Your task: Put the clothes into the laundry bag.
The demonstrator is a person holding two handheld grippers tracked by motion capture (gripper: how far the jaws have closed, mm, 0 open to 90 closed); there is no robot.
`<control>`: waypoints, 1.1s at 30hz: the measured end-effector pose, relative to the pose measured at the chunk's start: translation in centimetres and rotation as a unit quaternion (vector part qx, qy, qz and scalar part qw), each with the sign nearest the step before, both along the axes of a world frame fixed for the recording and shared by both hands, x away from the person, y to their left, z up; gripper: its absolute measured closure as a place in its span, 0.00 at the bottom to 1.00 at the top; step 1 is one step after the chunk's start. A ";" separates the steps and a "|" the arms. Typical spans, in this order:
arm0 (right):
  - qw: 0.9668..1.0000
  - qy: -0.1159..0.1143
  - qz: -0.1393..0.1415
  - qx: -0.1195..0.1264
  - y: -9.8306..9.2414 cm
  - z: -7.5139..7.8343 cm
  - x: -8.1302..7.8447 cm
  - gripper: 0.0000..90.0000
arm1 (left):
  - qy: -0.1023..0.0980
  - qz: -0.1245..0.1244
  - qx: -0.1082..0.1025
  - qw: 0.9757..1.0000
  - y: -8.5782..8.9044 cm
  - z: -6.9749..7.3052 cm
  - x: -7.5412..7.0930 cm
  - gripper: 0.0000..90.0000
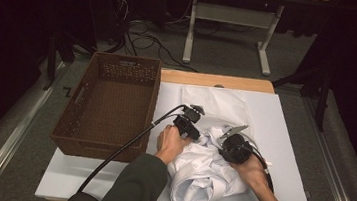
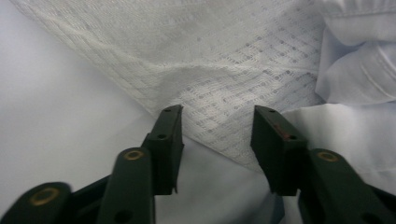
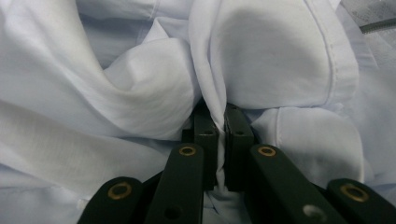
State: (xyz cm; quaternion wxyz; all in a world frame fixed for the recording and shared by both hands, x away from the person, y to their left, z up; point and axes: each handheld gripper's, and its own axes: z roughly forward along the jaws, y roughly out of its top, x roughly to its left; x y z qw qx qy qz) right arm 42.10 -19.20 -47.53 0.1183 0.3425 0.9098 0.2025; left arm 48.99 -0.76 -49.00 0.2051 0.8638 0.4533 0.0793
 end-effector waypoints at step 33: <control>1.000 -0.016 -0.014 -0.013 -1.4 1.0 0.6 0.98 | -0.075 -0.030 0.007 0.997 3.7 3.8 -6.3 1.00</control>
